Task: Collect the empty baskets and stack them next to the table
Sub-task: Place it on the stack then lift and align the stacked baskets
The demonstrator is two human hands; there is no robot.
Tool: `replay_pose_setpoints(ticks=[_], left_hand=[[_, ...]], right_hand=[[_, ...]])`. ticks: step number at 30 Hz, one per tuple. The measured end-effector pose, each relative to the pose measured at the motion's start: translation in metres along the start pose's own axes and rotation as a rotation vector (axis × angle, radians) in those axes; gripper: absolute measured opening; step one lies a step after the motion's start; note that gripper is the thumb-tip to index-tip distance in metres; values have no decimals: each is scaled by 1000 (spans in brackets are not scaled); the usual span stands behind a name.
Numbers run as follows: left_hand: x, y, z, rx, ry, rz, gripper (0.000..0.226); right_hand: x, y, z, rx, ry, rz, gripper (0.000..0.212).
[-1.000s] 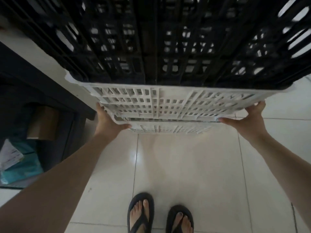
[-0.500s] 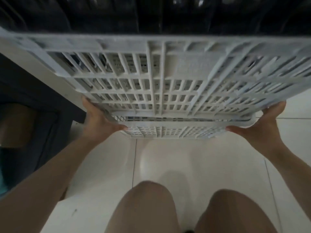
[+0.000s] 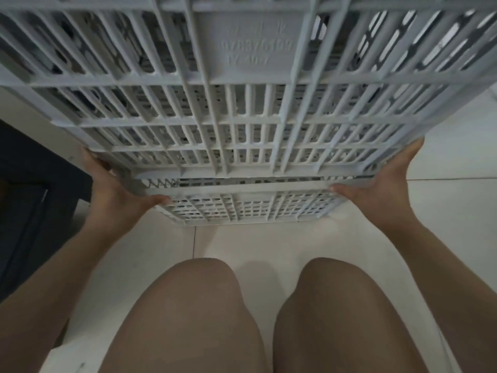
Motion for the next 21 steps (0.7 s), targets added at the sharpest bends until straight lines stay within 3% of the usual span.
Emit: replay_pose_setpoints(ticks=[12, 21], left_hand=[[0, 9, 12, -38, 72, -39, 148], [2, 11, 7, -50, 19, -65, 140]], right_hand=[[-3, 3, 4, 84, 13, -107, 155], [7, 5, 4, 18, -3, -135, 151]])
Point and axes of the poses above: each hand's wrist, its own x-axis away from the middle knuckle, its own y-axis out of the back of the hand, z = x × y, the point moved 7 cm from there along -x, towards the middle knuckle, and after that the axes turned 13 degrees about -y, right-handed, at the moved point
